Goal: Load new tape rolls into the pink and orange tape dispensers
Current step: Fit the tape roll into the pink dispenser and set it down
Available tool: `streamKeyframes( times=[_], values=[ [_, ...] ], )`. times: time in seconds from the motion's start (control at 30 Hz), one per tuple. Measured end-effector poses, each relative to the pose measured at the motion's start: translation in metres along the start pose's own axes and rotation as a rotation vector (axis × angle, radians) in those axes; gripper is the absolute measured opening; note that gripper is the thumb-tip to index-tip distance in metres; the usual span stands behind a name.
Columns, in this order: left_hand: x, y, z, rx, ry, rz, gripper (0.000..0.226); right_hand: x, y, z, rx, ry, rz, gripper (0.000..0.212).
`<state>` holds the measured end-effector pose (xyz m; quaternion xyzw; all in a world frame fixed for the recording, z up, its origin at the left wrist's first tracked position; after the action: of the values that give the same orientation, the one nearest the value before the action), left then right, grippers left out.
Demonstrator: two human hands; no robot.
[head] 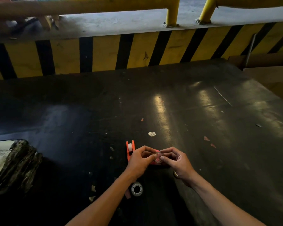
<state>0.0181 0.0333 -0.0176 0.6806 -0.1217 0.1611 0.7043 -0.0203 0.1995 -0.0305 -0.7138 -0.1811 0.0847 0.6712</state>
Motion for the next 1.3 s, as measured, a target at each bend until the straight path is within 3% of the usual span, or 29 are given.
streamKeyframes(
  times=[0.27,0.37,0.47,0.57,0.63,0.77,1.0,1.13,1.3],
  values=[
    [-0.016,-0.007,-0.001,-0.164,0.046,-0.077,0.016,-0.012,0.002,0.005,0.085,0.004,0.022,0.015],
    [-0.024,-0.009,0.001,-0.355,0.1,-0.166,0.019,-0.021,0.001,0.01,0.267,-0.004,0.066,0.014],
    [-0.035,-0.007,0.002,-0.578,0.098,-0.264,0.035,-0.036,0.001,0.017,0.622,-0.009,0.21,0.013],
    [-0.046,-0.012,0.001,-0.751,-0.019,-0.186,0.07,-0.047,0.007,0.014,0.824,-0.105,0.332,0.015],
    [-0.053,-0.015,-0.001,-0.825,-0.091,-0.13,0.077,-0.051,0.013,0.011,0.903,-0.162,0.399,0.015],
    [-0.057,-0.013,-0.003,-0.801,-0.111,-0.104,0.042,-0.053,0.022,0.006,0.975,-0.214,0.469,0.011],
    [-0.055,-0.028,-0.002,-0.826,-0.07,-0.142,0.06,-0.047,0.024,0.001,0.965,-0.225,0.497,0.003],
    [-0.054,-0.032,-0.003,-0.815,-0.068,-0.14,0.061,-0.041,0.021,0.003,0.942,-0.235,0.536,0.038],
    [-0.054,-0.031,-0.004,-0.814,-0.068,-0.13,0.061,-0.045,0.02,0.001,1.036,-0.284,0.598,0.043]
  ],
)
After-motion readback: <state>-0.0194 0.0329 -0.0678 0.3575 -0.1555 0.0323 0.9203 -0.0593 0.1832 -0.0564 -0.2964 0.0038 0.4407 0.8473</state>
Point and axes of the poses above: each hand's wrist, its own x-axis away from the middle knuckle, its own z-axis out of the back of the hand, y = z × x, the point moved 4 cm from there along -x, towards the middle knuckle, and after that the axes turned 5 degrees about z, right-handed, at the moved point
